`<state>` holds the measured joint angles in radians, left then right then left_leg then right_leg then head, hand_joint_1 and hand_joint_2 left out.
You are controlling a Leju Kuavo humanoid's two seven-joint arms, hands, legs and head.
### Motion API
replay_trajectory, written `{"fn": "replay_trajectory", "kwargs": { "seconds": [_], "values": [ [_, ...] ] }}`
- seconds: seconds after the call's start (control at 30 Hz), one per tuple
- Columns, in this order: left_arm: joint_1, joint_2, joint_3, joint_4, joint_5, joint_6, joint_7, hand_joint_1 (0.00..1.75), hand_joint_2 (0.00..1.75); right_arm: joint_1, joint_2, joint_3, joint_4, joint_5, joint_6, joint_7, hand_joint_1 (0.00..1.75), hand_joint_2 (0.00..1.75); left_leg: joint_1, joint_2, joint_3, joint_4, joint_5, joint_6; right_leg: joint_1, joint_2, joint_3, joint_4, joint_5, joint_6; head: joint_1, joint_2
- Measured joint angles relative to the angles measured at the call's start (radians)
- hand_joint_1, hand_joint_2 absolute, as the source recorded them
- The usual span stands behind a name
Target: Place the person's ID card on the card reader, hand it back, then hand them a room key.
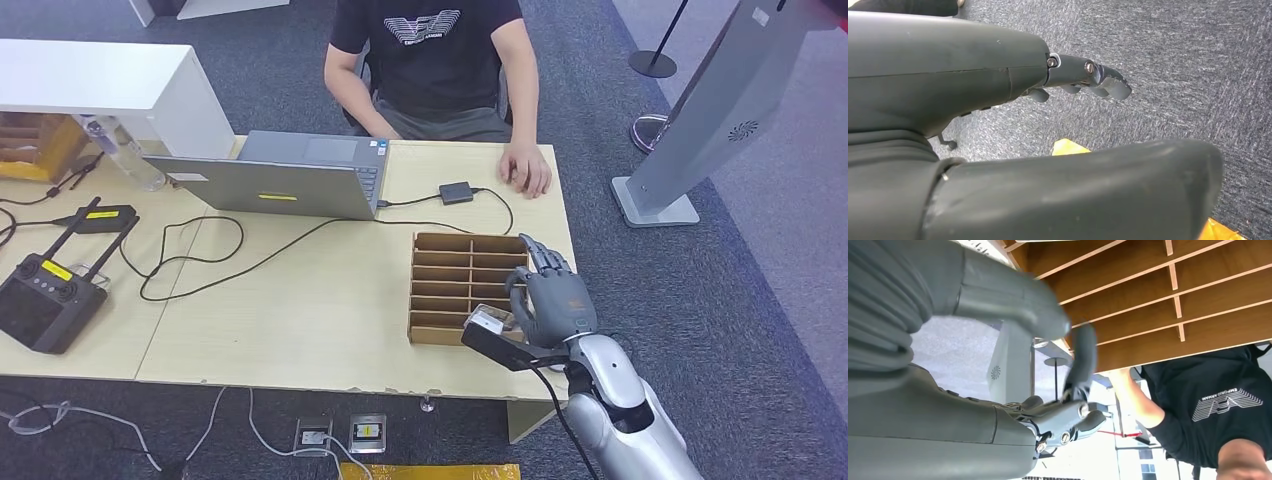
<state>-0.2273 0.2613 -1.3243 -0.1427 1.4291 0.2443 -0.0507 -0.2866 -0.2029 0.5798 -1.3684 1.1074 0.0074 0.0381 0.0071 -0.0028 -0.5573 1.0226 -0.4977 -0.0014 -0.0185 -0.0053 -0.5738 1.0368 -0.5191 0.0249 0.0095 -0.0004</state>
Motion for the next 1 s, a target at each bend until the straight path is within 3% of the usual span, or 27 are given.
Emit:
{"fn": "replay_trajectory", "kwargs": {
  "seconds": [0.1,0.23,0.37,0.43,0.5,0.57,0.77,1.0],
  "values": [
    [0.000,0.000,-0.001,0.000,0.002,0.000,0.000,0.00,0.00,0.003,0.000,-0.006,-0.005,-0.028,0.020,0.016,0.00,0.00,0.000,0.000,0.000,0.000,0.000,0.000,0.000,0.000,0.000,0.000,0.000,0.000,0.000,0.000],
    [0.000,0.002,-0.005,0.003,0.005,-0.005,-0.001,0.00,0.00,0.015,-0.004,-0.024,-0.054,-0.079,0.131,0.055,0.00,1.75,0.000,0.000,0.000,0.000,0.000,0.000,0.000,0.000,0.000,0.000,0.000,0.000,0.000,0.000],
    [-0.001,0.006,-0.015,0.008,0.011,-0.013,-0.009,0.00,0.00,0.021,-0.032,-0.044,-0.143,-0.121,0.316,0.058,0.00,1.75,0.000,0.000,0.000,0.000,0.000,0.000,0.000,0.000,0.000,0.000,0.000,0.000,0.000,0.000],
    [-0.001,0.008,-0.022,0.009,0.016,-0.017,-0.013,0.00,0.00,0.020,-0.053,-0.060,-0.205,-0.139,0.422,0.051,0.00,0.87,0.000,0.000,0.000,0.000,0.000,0.000,0.000,0.000,0.000,0.000,0.000,0.000,0.000,0.000],
    [-0.001,0.009,-0.028,0.012,0.021,-0.019,-0.019,0.00,0.00,0.016,-0.075,-0.082,-0.275,-0.155,0.515,0.038,0.00,0.87,0.000,0.000,0.000,0.000,0.000,0.000,0.000,0.000,0.000,0.000,0.000,0.000,0.000,0.000],
    [-0.002,0.009,-0.033,0.014,0.025,-0.020,-0.025,0.00,0.00,0.005,-0.092,-0.110,-0.347,-0.168,0.585,0.022,0.00,1.75,0.000,0.001,0.000,0.000,0.000,0.000,0.000,0.000,0.000,0.000,0.000,0.000,0.000,0.000],
    [-0.005,0.024,-0.061,0.025,0.008,-0.049,-0.043,0.00,0.00,-0.052,-0.154,-0.188,-0.532,-0.237,0.712,-0.034,0.00,1.75,0.000,0.001,0.001,0.000,0.000,0.000,0.000,0.000,0.000,0.000,0.000,0.000,0.000,0.000],
    [-0.006,0.051,-0.089,0.033,0.006,-0.065,-0.049,0.00,0.00,-0.102,-0.255,-0.229,-0.655,-0.369,0.758,-0.003,0.00,1.75,0.000,0.001,0.000,0.000,0.000,0.000,0.000,0.001,0.000,0.000,0.000,0.000,0.000,0.000]
  ]
}}
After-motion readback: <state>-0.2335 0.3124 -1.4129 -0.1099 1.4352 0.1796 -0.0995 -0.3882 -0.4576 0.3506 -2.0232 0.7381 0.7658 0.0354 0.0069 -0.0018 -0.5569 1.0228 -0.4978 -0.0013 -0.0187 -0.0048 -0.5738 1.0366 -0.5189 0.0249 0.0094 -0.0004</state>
